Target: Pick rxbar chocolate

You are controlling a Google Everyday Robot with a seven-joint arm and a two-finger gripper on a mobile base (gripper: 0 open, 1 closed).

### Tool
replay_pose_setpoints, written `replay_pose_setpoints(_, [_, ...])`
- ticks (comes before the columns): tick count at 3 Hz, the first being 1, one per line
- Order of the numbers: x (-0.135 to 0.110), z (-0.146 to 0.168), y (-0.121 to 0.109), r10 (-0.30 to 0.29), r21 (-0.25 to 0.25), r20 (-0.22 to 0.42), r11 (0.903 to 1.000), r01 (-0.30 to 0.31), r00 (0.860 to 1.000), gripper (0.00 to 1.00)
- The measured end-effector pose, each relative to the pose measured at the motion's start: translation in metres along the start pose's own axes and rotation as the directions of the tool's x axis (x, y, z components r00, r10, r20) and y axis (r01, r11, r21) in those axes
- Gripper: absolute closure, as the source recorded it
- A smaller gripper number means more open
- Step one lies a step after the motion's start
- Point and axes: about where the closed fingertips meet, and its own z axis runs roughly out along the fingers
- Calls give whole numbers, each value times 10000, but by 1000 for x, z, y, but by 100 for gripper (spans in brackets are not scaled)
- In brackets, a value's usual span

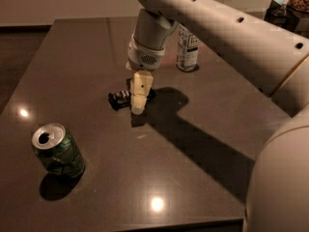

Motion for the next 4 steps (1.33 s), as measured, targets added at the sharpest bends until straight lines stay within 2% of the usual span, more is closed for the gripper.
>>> replay_pose_setpoints(2, [1,13,3,-87,-242,134,9997,91,9999,0])
replay_pose_setpoints(3, [0,16,4,-224,-444,142,9987,230,9996,16])
replay_pose_setpoints(4, [-1,20,4,-340,-639,117,9974,347,9994,39])
